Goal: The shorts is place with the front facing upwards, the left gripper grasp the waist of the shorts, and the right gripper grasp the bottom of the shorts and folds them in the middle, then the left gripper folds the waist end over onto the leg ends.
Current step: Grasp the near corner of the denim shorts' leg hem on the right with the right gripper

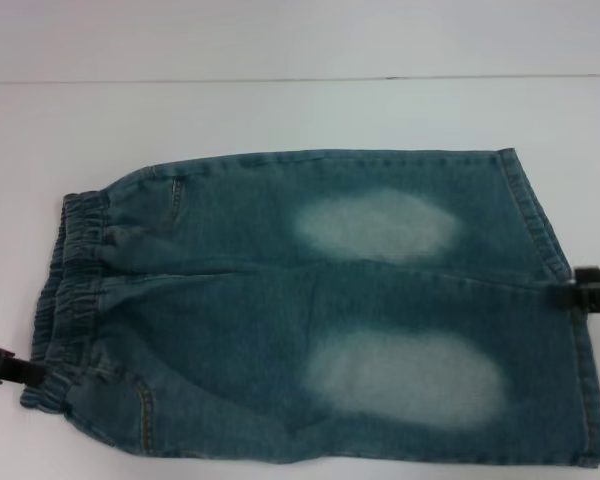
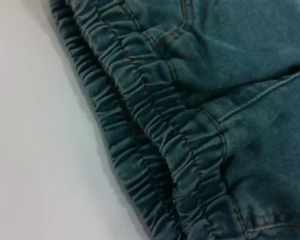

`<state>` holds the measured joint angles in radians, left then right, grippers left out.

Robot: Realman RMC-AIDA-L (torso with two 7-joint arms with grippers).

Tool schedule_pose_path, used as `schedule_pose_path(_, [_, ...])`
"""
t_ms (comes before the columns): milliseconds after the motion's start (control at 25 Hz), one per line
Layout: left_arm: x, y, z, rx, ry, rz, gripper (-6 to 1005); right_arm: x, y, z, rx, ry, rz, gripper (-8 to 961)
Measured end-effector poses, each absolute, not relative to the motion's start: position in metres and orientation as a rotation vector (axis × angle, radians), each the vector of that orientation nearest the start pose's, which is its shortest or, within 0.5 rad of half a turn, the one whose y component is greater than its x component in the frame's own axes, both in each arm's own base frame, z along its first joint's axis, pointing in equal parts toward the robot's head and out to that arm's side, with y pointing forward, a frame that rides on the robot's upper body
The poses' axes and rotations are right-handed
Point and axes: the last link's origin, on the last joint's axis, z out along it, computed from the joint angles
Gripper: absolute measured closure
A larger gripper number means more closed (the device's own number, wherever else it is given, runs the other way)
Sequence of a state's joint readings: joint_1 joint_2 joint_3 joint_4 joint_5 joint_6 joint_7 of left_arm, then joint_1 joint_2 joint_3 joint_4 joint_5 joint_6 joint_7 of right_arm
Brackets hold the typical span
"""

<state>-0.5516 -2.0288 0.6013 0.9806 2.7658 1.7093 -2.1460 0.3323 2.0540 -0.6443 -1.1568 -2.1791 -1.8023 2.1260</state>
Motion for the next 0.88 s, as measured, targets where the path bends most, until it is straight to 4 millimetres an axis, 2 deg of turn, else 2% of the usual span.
schedule_pose_path(240, [-0.326, 0.311, 0.070, -2.445, -1.513, 0.269, 950, 0.285, 0.284, 0.103, -2.514, 1.552, 0.110, 40])
schedule_pose_path(360, [-0.326, 0.312, 0.070, -2.445, -1.509, 0.269, 949, 0.283, 0.290, 0.105, -2.476, 1.625, -0.092, 41])
schedule_pose_path(520, [-0.326, 0.312, 0.071, -2.442, -1.508, 0.270, 949, 0.281, 0.295, 0.092, -2.441, 1.687, -0.354, 42])
schedule_pose_path(640, [-0.326, 0.312, 0.071, -2.440, -1.508, 0.271, 949, 0.278, 0.295, 0.078, -2.455, 1.728, -0.459, 42])
schedule_pose_path(880, [-0.326, 0.313, 0.072, -2.434, -1.508, 0.279, 950, 0.274, 0.292, 0.061, -2.501, 1.797, -0.471, 41])
